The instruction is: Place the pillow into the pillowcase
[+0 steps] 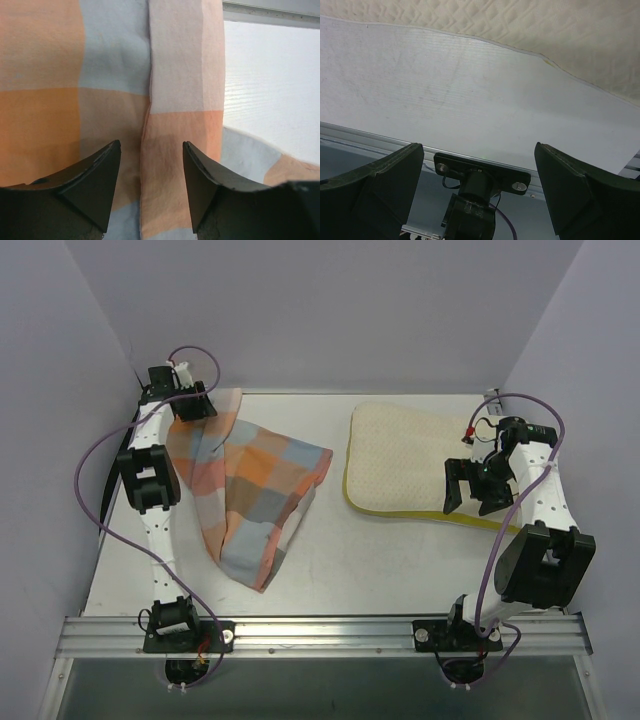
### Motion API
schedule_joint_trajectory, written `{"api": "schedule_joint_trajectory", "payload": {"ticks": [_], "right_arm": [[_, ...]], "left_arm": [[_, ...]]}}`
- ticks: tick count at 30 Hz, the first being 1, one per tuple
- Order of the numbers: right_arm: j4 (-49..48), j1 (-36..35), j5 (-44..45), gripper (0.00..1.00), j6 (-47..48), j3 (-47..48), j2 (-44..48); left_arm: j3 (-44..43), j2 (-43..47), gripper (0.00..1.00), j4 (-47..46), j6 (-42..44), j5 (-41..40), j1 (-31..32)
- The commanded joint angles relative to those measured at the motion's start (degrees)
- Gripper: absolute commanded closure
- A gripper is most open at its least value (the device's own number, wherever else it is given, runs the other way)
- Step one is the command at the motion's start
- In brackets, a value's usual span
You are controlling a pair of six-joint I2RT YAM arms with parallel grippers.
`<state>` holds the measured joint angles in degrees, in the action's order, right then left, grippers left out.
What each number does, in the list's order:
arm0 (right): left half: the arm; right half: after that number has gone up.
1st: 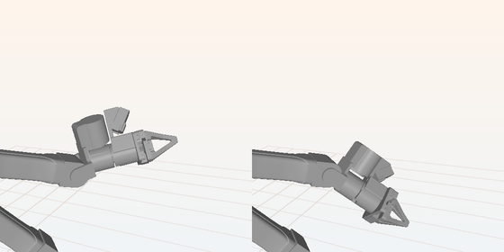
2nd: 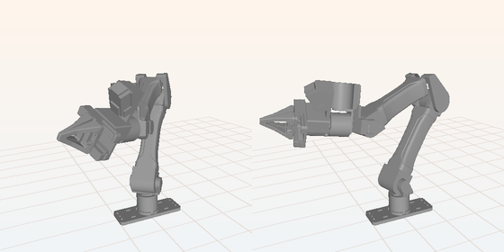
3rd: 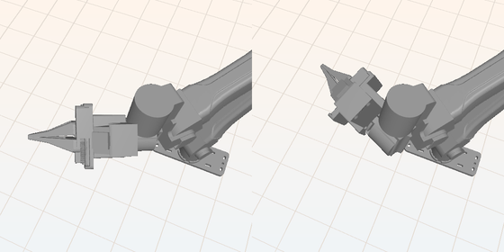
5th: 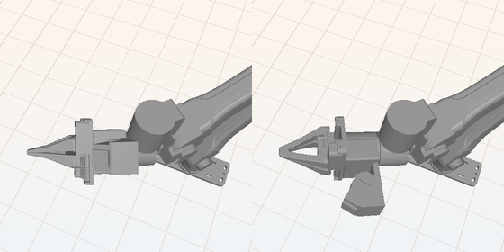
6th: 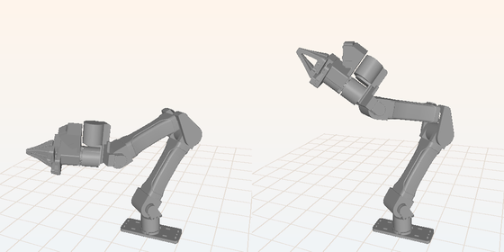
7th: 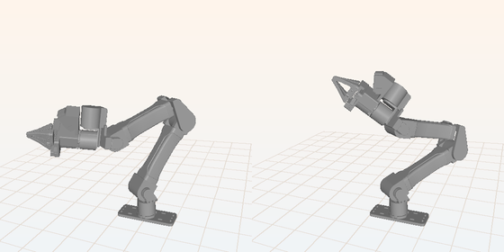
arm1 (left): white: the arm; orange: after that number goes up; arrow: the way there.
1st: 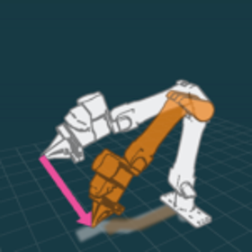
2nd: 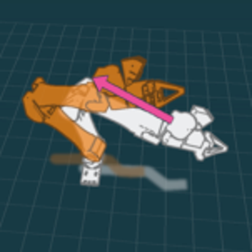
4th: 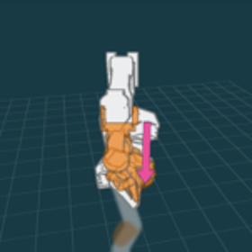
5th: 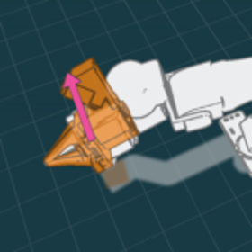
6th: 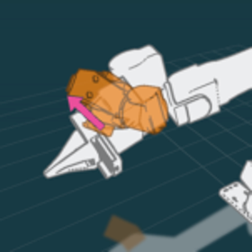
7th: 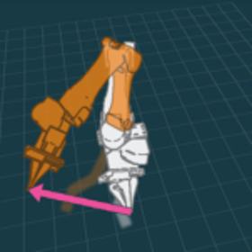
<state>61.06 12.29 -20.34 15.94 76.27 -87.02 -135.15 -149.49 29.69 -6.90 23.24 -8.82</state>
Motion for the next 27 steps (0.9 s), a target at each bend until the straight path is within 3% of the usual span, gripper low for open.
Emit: {"api": "schedule_joint_trajectory", "payload": {"ticks": [1,15,27], "right_arm": [[2.66,0.01,1.44,0.0,0.84,-0.33,-0.43],[2.66,0.01,1.71,0.0,1.28,-0.42,-0.78],[2.66,0.1,1.35,0.0,1.19,-0.33,-1.04]], "left_arm": [[-1.69,0.08,0.41,-2.71,-0.4,3.38,0.03],[-1.08,0.16,0.51,-2.8,-0.66,5.94,0.82],[0.15,-0.45,0.48,-1.92,1.36,1.54,-0.32]]}}
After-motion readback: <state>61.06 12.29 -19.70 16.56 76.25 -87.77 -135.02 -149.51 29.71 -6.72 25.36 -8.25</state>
